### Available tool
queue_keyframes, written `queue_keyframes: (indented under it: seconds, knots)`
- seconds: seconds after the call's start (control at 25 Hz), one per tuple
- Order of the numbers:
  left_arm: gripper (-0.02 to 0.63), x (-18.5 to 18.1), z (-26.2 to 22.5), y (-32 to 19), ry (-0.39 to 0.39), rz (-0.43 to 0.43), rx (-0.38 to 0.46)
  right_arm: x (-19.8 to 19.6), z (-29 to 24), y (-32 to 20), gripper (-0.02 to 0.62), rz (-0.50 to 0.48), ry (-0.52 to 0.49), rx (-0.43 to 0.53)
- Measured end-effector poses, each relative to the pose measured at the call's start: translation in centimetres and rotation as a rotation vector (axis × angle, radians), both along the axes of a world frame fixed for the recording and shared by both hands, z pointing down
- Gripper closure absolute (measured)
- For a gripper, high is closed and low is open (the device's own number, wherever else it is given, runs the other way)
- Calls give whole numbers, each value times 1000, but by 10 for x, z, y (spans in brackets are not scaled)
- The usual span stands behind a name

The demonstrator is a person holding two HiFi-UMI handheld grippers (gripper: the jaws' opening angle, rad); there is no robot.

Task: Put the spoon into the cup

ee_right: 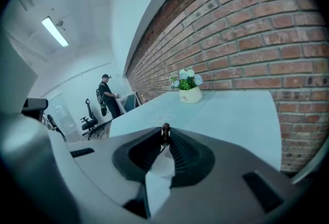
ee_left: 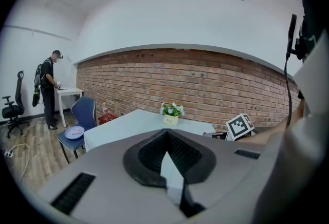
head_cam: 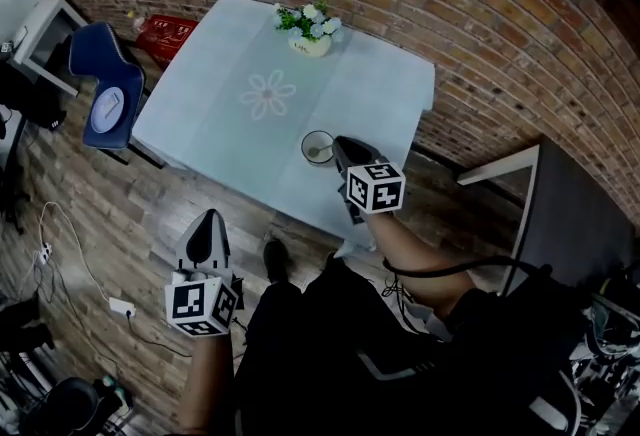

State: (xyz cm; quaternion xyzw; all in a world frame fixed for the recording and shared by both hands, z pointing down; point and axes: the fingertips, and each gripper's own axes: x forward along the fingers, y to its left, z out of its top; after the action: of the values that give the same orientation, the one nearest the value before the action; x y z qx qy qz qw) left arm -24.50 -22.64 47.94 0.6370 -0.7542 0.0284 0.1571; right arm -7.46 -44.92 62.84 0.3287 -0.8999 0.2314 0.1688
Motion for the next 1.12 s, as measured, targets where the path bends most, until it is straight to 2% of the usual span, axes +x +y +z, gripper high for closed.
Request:
queue_keyframes:
  seconds: [0.44,0.48,0.56,0.6,0.68,0.92,1.04,1.12]
  knots:
    - [596,17,-6,-8,-24,53,12,-2,16,4,534,-30,35,9]
    - [597,16,-6,-8,-26,55,12,-2,15,4,517,-32,42,14]
    - [597,17,-7,-9,-43,70,7,-1,11,4,446,-32,52,26]
    - [597,19,-8,-10,-58,88,4,1,7,4,435,-27,54,37]
    - [597,25,-12,-16,-75,134,8,5,-4,3,431,-8,51,65]
    - [597,30,-25,-38,-55,238,52,19,-63,4,431,51,28,193]
    - [597,31,-30,-56,-68,276,68,26,-102,5,431,76,-10,246]
    - [597,32,-32,-64,-68,296,75,29,-126,10,456,89,-44,265]
